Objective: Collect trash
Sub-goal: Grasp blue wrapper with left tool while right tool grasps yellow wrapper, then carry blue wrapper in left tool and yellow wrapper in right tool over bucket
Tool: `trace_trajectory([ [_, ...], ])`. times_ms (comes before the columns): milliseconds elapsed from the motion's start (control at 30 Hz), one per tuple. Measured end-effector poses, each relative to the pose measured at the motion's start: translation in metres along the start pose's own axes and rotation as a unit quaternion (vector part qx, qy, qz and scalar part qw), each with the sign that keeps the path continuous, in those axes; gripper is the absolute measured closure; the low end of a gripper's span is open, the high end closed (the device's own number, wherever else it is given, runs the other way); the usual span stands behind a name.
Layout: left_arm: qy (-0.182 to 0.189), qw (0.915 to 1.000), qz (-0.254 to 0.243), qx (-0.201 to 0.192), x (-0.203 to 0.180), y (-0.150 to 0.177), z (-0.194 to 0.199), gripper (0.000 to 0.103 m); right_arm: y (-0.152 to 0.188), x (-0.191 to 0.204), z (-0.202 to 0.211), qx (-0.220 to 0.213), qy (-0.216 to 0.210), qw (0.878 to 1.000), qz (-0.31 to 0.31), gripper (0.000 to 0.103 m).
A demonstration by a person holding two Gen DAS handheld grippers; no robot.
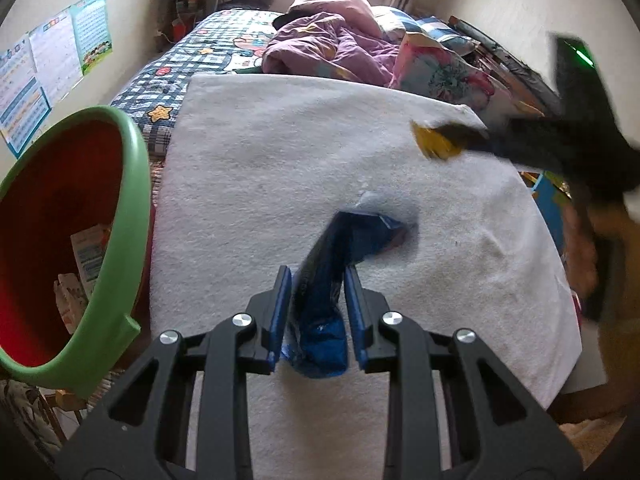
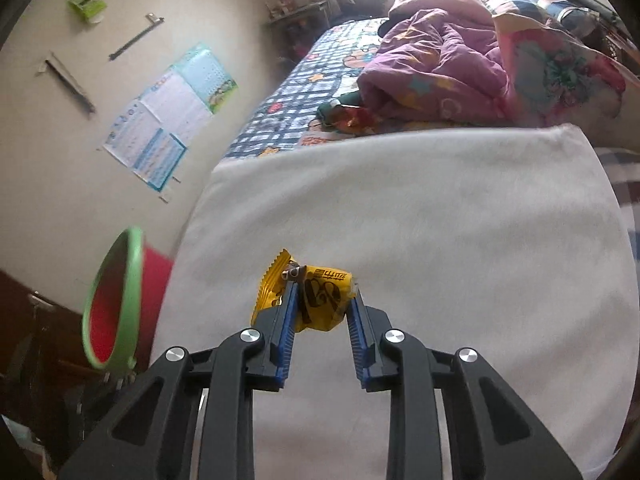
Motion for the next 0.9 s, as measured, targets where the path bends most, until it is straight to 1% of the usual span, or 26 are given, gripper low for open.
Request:
trace_trajectory([
  [67, 0.001, 1.0, 0.01, -0.002, 0.003, 0.001, 0.001, 0.082, 0.02, 0.0, 0.007, -0.004, -0.005, 1.0, -0.015, 0.079],
  [100, 0.001, 0.9999, 0.014, -0.004, 0.004, 0.001, 0.002, 0.083, 0.032, 0.0, 0.01, -0.004, -0.01, 1.0, -0.026, 0.079],
  [200, 0.0, 0.9997, 0.021, -0.01, 0.006, 0.001, 0.005, 0.088, 0.053, 0.004, 0.015, 0.001, -0.015, 0.999, -0.041, 0.079],
  [333, 0.001, 0.9997, 0.022, -0.009, 0.005, 0.002, 0.005, 0.089, 0.064, 0.011, 0.022, -0.007, -0.008, 0.999, -0.033, 0.079],
  [367, 0.001, 0.9997, 0.024, -0.011, 0.005, 0.002, 0.005, 0.088, 0.065, 0.012, 0.024, -0.008, -0.008, 0.999, -0.032, 0.078],
  [400, 0.004, 0.9996, 0.026, -0.012, 0.005, 0.001, 0.005, 0.085, 0.065, 0.012, 0.026, -0.011, -0.007, 0.999, -0.032, 0.078],
  [433, 0.011, 0.9995, 0.028, -0.012, 0.004, 0.0, 0.003, 0.078, 0.066, 0.012, 0.027, -0.013, -0.007, 0.999, -0.033, 0.078],
  [467, 0.013, 0.9993, 0.031, -0.013, 0.004, -0.001, 0.002, 0.067, 0.068, 0.012, 0.028, -0.014, -0.006, 0.999, -0.034, 0.078],
  [533, 0.017, 0.9992, 0.033, -0.014, 0.004, -0.005, 0.0, 0.061, 0.07, 0.009, 0.029, -0.015, -0.003, 0.999, -0.039, 0.078],
  [567, 0.017, 0.9993, 0.032, -0.013, 0.003, -0.007, -0.001, 0.054, 0.071, 0.007, 0.031, -0.018, -0.002, 0.999, -0.042, 0.078],
  [600, 0.016, 0.9993, 0.031, -0.012, 0.002, -0.009, -0.002, 0.05, 0.07, 0.005, 0.032, -0.02, -0.001, 0.999, -0.044, 0.078],
  [633, 0.02, 0.9992, 0.031, -0.015, 0.001, -0.011, -0.002, 0.049, 0.07, 0.003, 0.034, -0.025, 0.0, 0.999, -0.047, 0.078],
  [733, 0.028, 0.9991, 0.028, -0.014, -0.003, -0.014, -0.006, 0.049, 0.075, -0.002, 0.041, -0.034, 0.006, 0.998, -0.049, 0.078],
  [833, 0.029, 0.9994, 0.021, 0.004, -0.007, -0.013, -0.019, 0.05, 0.079, -0.006, 0.044, -0.036, 0.007, 0.998, -0.055, 0.078],
  [900, 0.022, 0.9995, 0.013, 0.017, -0.009, -0.011, -0.026, 0.067, 0.082, -0.009, 0.046, -0.037, 0.008, 0.998, -0.058, 0.078],
])
Point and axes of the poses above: each gripper's, at about its wrist camera, not at the fingertips, and z roughly against the way its jaws point, x to its left, y to its underside, the point moved 4 cm from there along -z, roughly the way its jaws point, and after that the axes turned 11 degrees about -z, right-handed, at the moved point
